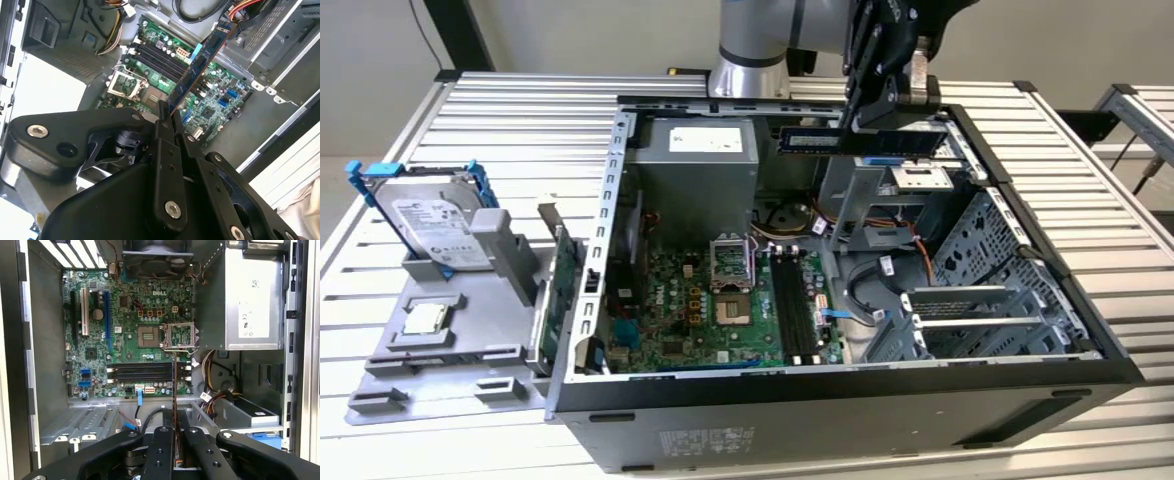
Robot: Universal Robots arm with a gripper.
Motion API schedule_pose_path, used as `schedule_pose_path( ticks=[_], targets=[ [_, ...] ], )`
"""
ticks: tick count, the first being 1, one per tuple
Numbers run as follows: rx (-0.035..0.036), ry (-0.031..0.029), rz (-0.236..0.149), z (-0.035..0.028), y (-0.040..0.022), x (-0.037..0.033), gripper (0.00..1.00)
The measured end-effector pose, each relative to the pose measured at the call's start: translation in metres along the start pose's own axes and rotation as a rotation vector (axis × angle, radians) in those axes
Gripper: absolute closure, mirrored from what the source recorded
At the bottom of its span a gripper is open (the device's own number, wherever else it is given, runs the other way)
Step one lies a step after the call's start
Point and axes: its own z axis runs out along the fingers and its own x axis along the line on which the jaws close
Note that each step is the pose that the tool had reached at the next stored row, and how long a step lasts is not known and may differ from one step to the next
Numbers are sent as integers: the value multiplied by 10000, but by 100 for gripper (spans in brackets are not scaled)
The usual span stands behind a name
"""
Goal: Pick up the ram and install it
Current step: 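Insert the ram into the slot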
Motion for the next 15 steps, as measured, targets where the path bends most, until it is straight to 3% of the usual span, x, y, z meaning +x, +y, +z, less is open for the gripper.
schedule_pose_path(
  ticks=[15],
  targets=[
    [61,-18,638,0,0,0,100]
  ],
)
